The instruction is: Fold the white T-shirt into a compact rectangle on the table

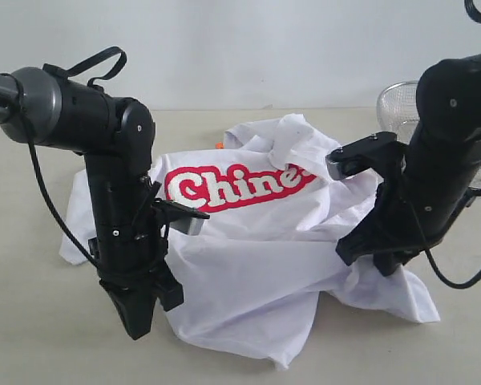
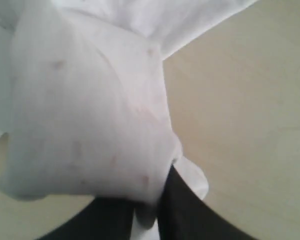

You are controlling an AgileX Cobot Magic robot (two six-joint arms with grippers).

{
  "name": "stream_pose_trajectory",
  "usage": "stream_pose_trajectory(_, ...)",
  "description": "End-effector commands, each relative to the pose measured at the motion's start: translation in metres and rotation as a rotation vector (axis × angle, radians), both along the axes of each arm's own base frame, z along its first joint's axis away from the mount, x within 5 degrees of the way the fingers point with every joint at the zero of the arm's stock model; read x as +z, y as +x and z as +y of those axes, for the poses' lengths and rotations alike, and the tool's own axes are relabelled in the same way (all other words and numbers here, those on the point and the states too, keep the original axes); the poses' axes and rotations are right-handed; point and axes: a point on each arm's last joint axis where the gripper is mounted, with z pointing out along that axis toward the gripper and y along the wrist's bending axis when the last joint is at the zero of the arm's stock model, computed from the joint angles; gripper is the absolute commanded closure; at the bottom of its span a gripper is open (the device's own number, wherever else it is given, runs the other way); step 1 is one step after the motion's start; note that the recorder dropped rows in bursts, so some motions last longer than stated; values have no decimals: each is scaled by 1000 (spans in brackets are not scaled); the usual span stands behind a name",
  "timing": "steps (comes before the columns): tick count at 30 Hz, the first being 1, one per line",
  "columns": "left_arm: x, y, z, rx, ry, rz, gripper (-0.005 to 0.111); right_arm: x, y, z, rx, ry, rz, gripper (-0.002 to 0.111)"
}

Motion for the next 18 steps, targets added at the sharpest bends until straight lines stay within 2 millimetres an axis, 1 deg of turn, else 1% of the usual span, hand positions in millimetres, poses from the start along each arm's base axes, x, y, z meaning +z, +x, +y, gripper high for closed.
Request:
stream_pose_trajectory(1,3,-1,1,-6,-2,-5,102,4,-5,9,11,121,43,49)
stream_pose_trajectory(2,3,-1,1,-6,-2,-5,102,4,-5,9,4,123,50,36)
stream_pose_trajectory(3,5,-1,1,-5,-4,-8,102,4,-6,8,-8,115,60,35)
stream_pose_trajectory(4,8,-1,1,-2,-6,-15,102,4,-7,6,-13,90,64,39)
stream_pose_trajectory(6,17,-1,1,-3,-19,-42,102,7,-8,2,-51,51,63,60)
stream_pose_trajectory(7,22,-1,1,-2,-28,-67,102,15,-10,1,-49,58,32,71)
stream_pose_trajectory(9,26,1,3,1,-34,-87,102,28,-11,1,-51,78,-27,78)
stream_pose_trajectory(13,28,7,11,34,-40,-107,102,61,-22,1,-67,152,-137,78)
stream_pose_trajectory(14,28,10,14,49,-44,-123,102,66,-26,5,-72,202,-136,78)
stream_pose_trajectory(16,27,18,20,96,-52,-164,102,74,-35,20,-11,303,-124,79)
stream_pose_trajectory(18,26,25,26,135,-61,-195,102,70,-42,37,42,383,-121,79)
